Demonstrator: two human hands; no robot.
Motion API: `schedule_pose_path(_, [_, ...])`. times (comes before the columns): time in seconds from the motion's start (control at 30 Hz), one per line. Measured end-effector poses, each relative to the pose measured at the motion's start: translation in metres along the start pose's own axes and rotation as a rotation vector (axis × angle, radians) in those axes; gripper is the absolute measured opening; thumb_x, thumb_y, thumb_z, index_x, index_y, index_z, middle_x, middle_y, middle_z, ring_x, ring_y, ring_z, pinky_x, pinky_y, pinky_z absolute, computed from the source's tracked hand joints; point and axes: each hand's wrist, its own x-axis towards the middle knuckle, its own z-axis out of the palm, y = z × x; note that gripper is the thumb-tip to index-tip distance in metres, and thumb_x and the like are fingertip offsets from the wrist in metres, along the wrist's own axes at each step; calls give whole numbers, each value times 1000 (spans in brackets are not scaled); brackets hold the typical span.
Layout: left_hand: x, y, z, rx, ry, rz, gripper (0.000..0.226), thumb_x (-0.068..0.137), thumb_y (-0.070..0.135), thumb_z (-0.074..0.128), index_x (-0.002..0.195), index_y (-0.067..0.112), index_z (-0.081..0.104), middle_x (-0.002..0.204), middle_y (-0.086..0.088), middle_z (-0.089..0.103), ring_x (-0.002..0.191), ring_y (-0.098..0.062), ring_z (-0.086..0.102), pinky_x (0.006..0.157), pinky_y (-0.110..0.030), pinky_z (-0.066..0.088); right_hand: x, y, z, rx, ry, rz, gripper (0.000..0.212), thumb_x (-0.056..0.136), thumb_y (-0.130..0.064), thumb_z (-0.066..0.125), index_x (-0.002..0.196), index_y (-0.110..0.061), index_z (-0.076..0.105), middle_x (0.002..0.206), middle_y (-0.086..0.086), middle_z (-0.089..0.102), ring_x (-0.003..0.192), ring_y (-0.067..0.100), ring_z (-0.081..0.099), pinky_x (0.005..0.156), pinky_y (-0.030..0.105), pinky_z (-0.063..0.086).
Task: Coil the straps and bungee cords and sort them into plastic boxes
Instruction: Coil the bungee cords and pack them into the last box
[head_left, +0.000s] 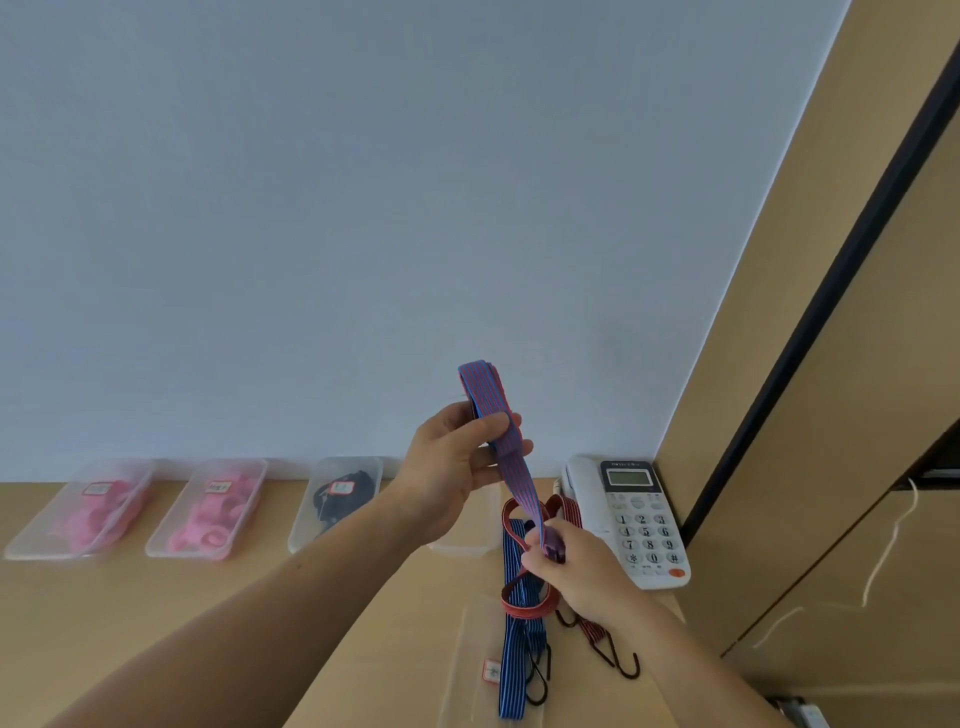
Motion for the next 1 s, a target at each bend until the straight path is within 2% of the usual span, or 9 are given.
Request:
schedule_pose_path(0.07, [0, -5, -8, 26, 34, -7, 13, 95, 5, 58, 108, 4, 62, 100, -10, 74, 93, -36, 73, 77, -43, 61, 3, 13, 3, -73, -58, 18, 10, 88, -32, 62, 91, -24, 59, 87, 1, 66, 82, 16, 62, 76, 30, 48])
schedule_pose_path(0.23, [-1, -23, -29, 75, 136, -24, 14, 94, 1, 59, 107, 6, 61, 96, -10, 71, 87, -30, 72, 69, -35, 61, 11, 25, 3, -244, -129, -11, 25, 82, -26, 68, 72, -39, 49, 73, -12, 58, 67, -2, 52, 64, 17, 41])
schedule_pose_path(0.37, [-3, -33, -40, 190, 176, -51, 22, 93, -1, 60, 114, 4, 58, 96, -11, 69, 89, -29, 69, 70, -37, 60, 17, 18, 1, -409, -91, -55, 12, 83, -34, 69, 88, -29, 59, 79, -7, 64, 76, 12, 61, 67, 27, 47])
schedule_pose_path(0.47, [-5, -44, -39, 306, 147, -94, 19, 90, -2, 62, 108, 6, 61, 94, -12, 66, 88, -26, 66, 80, -47, 58, 21, 7, 2, -573, 34, -151, 28, 86, -51, 61, 102, -27, 64, 80, -6, 62, 80, 16, 56, 65, 30, 38])
schedule_pose_path(0.63, [-7, -57, -28, 364, 74, -145, 21, 88, -1, 64, 102, 14, 61, 91, -8, 69, 80, -18, 66, 79, -42, 59, 19, -4, 2, -530, 56, -127, 31, 92, -49, 55, 115, -32, 66, 104, -5, 70, 100, 19, 61, 77, 32, 44])
schedule_pose_path(0.77, [-4, -51, -23, 286, 124, -139, 18, 91, -1, 63, 106, 9, 61, 91, -10, 68, 83, -24, 68, 76, -41, 60, 11, -8, -8, -497, 20, -25, 25, 86, -48, 56, 98, -31, 71, 95, -9, 68, 90, 13, 61, 67, 30, 43])
schedule_pose_path(0.83, [-3, -39, -20, 151, 127, -141, 15, 93, 0, 60, 108, 2, 60, 90, -11, 69, 83, -30, 70, 72, -39, 62, 8, -12, -13, -448, -82, 3, 26, 81, -48, 60, 93, -27, 72, 92, -9, 69, 87, 13, 63, 69, 32, 48])
schedule_pose_path(0.9, [-2, -23, -14, 30, 85, -135, 15, 94, 1, 59, 109, -1, 59, 93, -12, 71, 84, -34, 72, 70, -40, 62, 6, -19, -16, -268, -139, 2, 32, 79, -40, 67, 108, -26, 68, 107, -10, 68, 101, 9, 62, 87, 30, 50])
schedule_pose_path(1.0, [-5, -2, 1, -14, -5, -131, 16, 94, 3, 58, 109, -1, 60, 97, -12, 72, 88, -36, 73, 78, -45, 58, 0, -47, -16, 314, -129, -133, 40, 74, -18, 60, 113, -13, 64, 109, -5, 71, 105, 7, 62, 95, 30, 47])
